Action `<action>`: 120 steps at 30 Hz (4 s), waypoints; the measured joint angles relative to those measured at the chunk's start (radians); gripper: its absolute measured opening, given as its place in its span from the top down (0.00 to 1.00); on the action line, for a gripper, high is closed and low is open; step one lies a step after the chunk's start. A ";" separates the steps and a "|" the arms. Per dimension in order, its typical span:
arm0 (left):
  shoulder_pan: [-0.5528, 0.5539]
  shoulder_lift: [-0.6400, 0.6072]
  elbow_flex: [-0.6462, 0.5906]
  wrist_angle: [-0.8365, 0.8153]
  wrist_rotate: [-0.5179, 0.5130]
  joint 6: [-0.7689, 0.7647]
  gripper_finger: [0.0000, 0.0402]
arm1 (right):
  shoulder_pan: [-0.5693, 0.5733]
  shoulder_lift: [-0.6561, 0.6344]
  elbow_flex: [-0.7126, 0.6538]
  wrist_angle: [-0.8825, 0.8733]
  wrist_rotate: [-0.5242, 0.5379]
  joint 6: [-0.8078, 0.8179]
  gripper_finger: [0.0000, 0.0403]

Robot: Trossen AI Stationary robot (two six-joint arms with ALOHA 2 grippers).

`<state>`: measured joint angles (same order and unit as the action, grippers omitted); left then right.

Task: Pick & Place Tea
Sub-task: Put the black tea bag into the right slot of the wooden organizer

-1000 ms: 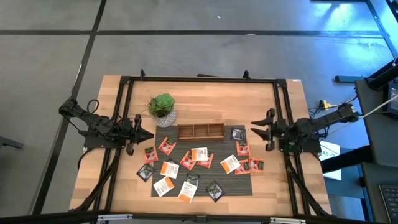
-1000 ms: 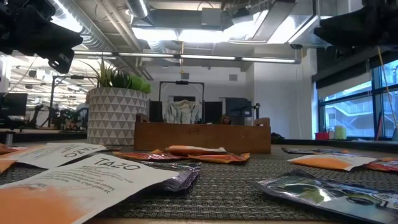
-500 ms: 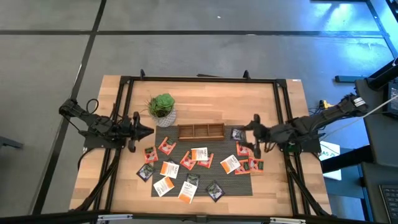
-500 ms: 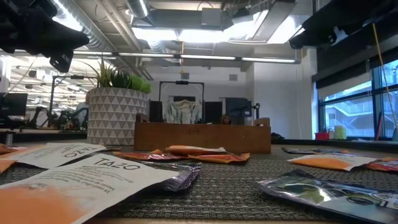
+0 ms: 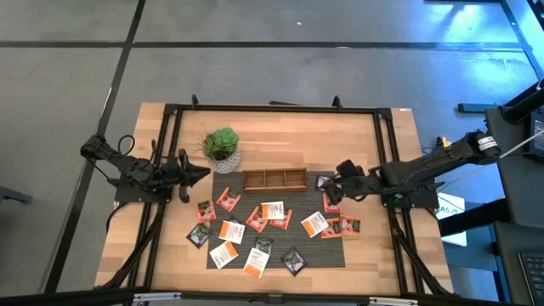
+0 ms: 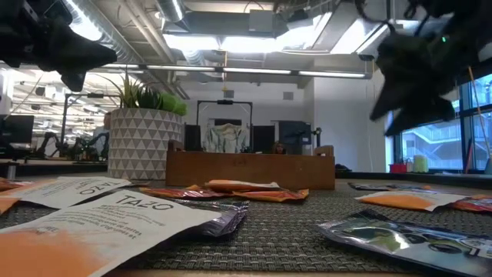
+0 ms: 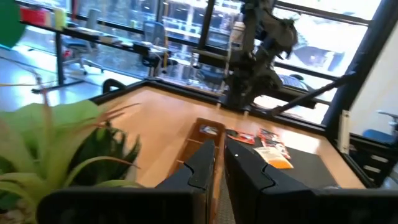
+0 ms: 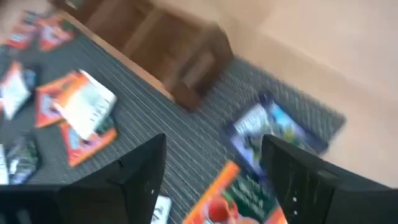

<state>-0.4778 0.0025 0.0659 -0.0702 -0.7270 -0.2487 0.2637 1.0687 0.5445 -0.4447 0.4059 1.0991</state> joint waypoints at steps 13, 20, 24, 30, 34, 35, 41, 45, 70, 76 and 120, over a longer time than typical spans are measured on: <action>0.000 0.000 0.000 -0.001 -0.014 0.000 0.92 | -0.066 0.175 -0.011 -0.008 -0.009 0.072 0.43; 0.000 0.000 0.000 -0.001 -0.014 0.000 0.92 | -0.081 0.249 -0.012 -0.009 -0.008 0.078 0.43; 0.000 0.000 0.000 -0.001 -0.013 0.000 0.92 | -0.090 0.277 -0.012 -0.009 -0.018 0.112 0.43; 0.000 0.000 0.000 -0.001 -0.013 0.000 0.92 | -0.090 0.326 -0.013 -0.002 -0.035 0.131 0.43; 0.000 0.000 0.000 -0.001 -0.014 0.000 0.92 | -0.090 0.348 -0.011 0.009 -0.030 0.131 0.43; 0.000 0.000 0.000 -0.001 -0.014 0.000 0.92 | -0.090 0.350 -0.010 0.009 -0.030 0.131 0.43; 0.000 0.000 0.000 -0.001 -0.015 0.000 0.92 | -0.090 0.352 -0.010 0.003 -0.030 0.130 0.48; 0.000 0.000 0.000 -0.001 -0.015 0.000 0.92 | -0.090 0.352 -0.011 -0.004 -0.030 0.131 0.56; 0.000 0.000 0.000 -0.001 -0.016 0.000 0.92 | -0.090 0.354 -0.011 -0.062 -0.024 0.101 0.92; 0.000 0.000 0.000 -0.001 -0.016 0.000 0.92 | -0.090 0.346 0.008 -0.117 0.002 0.056 0.98; 0.000 0.000 0.000 -0.001 -0.016 0.000 0.92 | -0.090 0.353 0.543 -0.112 0.089 -0.901 1.00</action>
<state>-0.4778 0.0028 0.0662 -0.0715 -0.7429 -0.2489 0.1741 1.4215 1.0874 -0.5564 0.4947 0.1984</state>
